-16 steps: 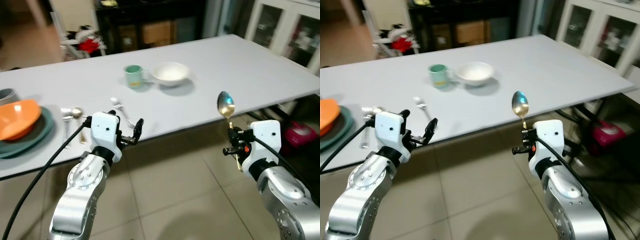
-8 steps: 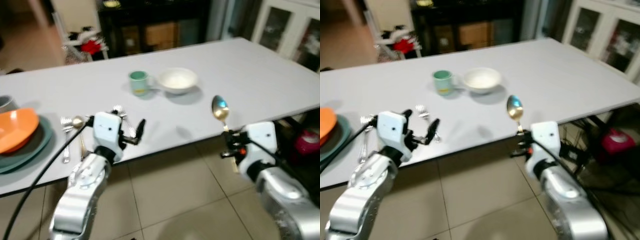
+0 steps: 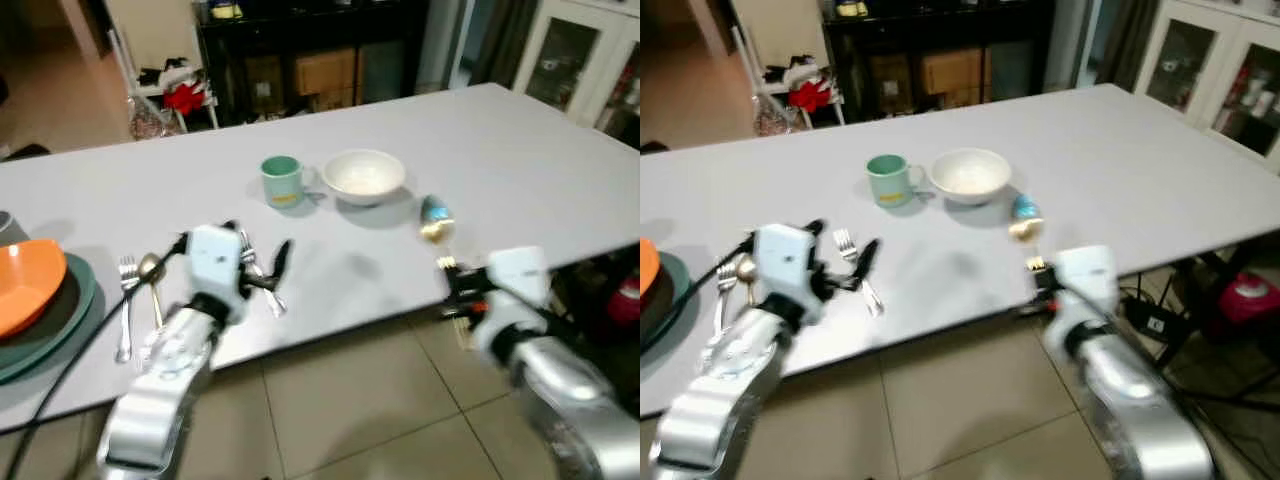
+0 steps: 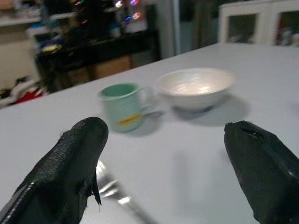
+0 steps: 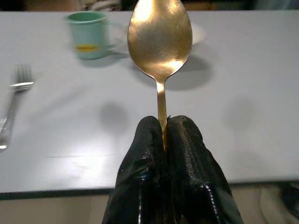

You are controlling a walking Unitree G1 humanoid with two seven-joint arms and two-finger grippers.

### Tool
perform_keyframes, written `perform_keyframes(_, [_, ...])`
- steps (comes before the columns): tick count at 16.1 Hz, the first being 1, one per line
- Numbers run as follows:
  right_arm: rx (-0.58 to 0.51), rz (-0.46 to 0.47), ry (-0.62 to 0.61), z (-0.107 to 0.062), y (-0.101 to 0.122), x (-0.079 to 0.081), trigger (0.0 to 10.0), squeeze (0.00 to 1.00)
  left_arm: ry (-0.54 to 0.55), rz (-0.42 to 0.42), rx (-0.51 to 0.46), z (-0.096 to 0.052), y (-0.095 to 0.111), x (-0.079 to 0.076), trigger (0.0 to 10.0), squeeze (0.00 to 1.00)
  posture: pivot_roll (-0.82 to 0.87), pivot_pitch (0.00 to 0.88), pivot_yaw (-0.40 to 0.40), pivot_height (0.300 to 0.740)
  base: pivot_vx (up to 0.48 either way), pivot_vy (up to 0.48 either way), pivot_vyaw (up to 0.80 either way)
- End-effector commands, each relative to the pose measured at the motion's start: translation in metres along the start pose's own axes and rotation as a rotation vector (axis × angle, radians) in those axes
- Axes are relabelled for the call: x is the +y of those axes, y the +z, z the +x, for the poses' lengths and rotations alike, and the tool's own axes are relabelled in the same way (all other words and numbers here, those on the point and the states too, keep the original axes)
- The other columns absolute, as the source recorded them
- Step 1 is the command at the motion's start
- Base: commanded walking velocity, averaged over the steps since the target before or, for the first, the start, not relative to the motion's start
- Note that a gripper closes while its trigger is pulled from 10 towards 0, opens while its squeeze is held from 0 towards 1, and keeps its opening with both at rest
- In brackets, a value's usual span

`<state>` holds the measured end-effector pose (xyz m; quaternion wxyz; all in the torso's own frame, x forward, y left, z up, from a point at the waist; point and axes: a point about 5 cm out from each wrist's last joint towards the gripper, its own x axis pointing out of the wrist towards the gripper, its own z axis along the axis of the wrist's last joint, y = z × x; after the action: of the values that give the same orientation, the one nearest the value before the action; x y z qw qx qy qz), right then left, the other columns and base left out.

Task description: Setting the table

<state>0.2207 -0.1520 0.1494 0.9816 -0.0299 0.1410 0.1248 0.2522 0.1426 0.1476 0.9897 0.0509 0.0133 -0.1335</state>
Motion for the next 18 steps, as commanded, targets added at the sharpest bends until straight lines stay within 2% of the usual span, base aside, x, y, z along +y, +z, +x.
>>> perform_keyframes(1, [-0.009, -0.008, -0.018, -0.0021, 0.003, -0.0047, 10.0, 0.0, -0.016, 0.005, -0.007, 0.0015, 0.0025, -0.0024, 10.0, 0.0, 0.02, 0.0, 0.052, 0.74, 0.307, 0.0, 0.0])
perform_keyframes(5, [-0.005, -0.016, -0.01, -0.0022, 0.0031, -0.005, 10.0, 0.0, -0.025, -0.049, -0.007, 0.0022, 0.001, -0.0063, 10.0, 0.0, 0.02, 0.0, 0.051, 0.74, 0.064, 0.0, 0.0])
perform_keyframes(8, [-0.005, -0.056, -0.022, -0.0012, 0.0043, -0.0071, 10.0, 0.0, -0.023, -0.033, -0.009, 0.0021, 0.0017, -0.0076, 10.0, 0.0, 0.02, 0.0, 0.047, 0.74, 0.0, -0.091, 0.0])
perform_keyframes(18, [-0.011, -0.068, -0.033, 0.0048, 0.0072, -0.0093, 10.0, 0.0, -0.025, -0.037, -0.005, 0.0014, 0.0012, -0.0097, 10.0, 0.0, 0.02, 0.0, 0.048, 0.74, 0.0, -0.392, 0.77])
